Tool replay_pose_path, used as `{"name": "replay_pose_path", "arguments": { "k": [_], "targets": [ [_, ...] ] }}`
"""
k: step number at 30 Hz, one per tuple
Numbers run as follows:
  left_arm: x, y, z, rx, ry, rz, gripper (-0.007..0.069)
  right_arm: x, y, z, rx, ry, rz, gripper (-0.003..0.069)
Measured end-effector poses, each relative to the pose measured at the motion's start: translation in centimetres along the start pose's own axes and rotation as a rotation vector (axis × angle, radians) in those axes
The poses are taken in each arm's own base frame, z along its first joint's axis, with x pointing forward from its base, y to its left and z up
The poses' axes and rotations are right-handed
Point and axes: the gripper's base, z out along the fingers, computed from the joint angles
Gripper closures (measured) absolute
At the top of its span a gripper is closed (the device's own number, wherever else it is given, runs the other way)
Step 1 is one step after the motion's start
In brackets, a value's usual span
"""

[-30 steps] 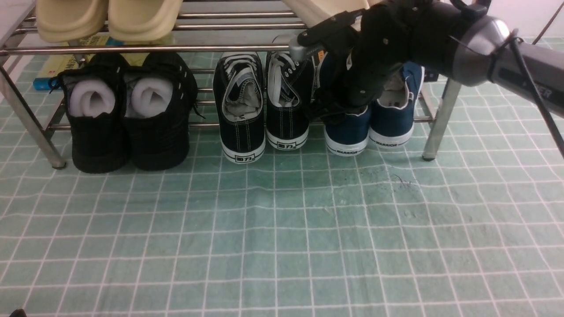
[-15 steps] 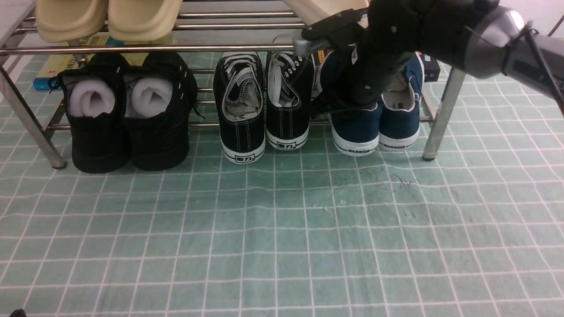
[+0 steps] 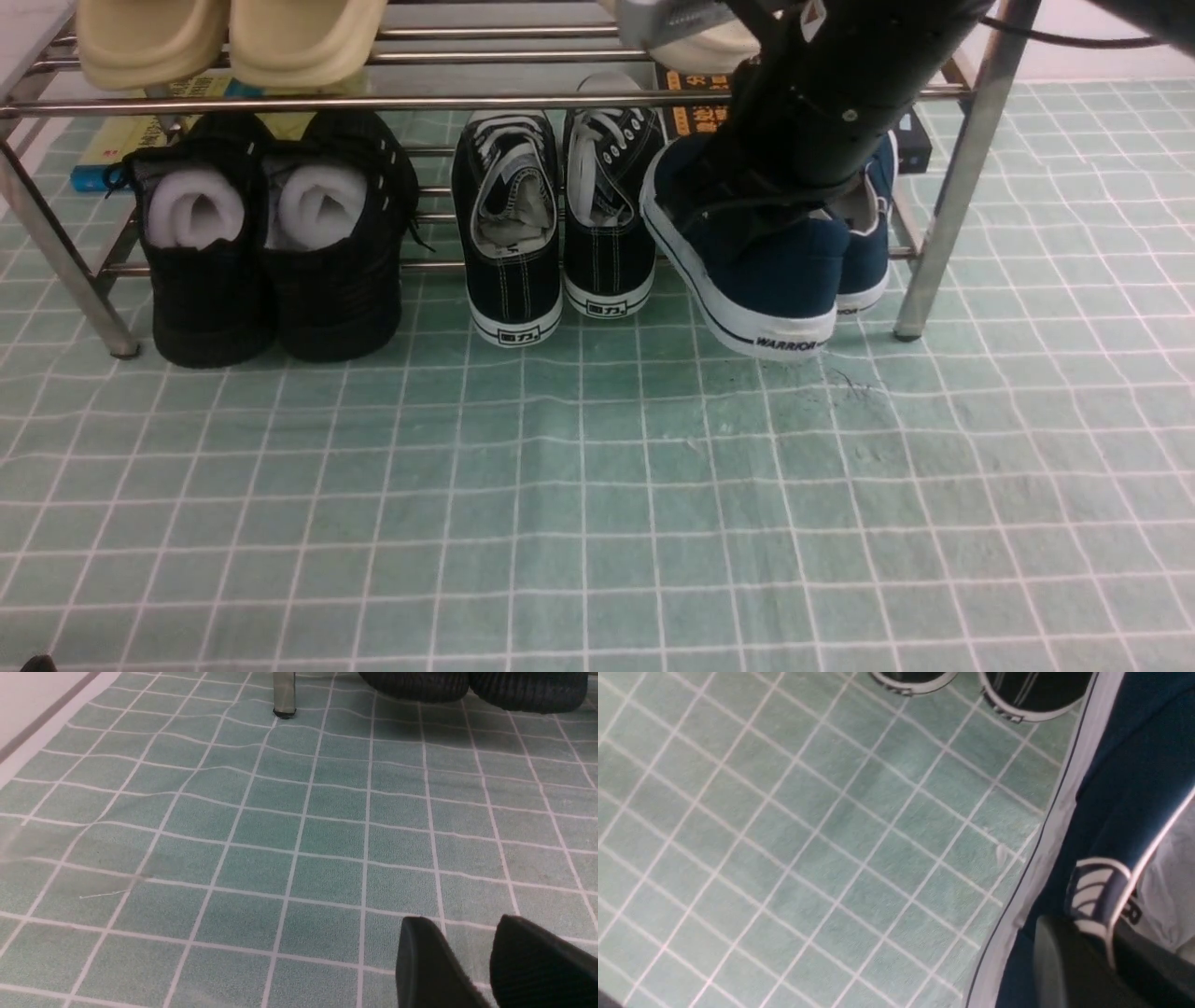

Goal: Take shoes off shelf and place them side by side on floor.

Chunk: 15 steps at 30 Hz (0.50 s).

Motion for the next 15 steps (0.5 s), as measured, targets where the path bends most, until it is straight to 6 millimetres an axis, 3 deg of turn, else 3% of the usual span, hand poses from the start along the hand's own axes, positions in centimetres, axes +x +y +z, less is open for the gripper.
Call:
{"name": "replay_pose_path", "arguments": {
  "k": [4, 9, 12, 15],
  "targets": [
    [0.0, 0.0, 0.0, 0.0, 0.0, 0.0, 0.0383, 1.1, 1.9, -2.4, -0.014, -0.033, 0.005, 0.0618],
    [0.0, 0.0, 0.0, 0.0, 0.0, 0.0, 0.0383, 5.2, 5.2, -6.0, -0.051, -0.04, -0.014, 0.0618],
    [0.0, 0.0, 0.0, 0.0, 0.0, 0.0, 0.0383, 7.9, 6.8, -6.6, -0.08, -0.002, 0.001, 0.0618],
    [0.0, 0.0, 0.0, 0.0, 0.0, 0.0, 0.0383, 10.0, 8.5, -5.4, -0.093, 0.076, 0.005, 0.0618]
  ]
}}
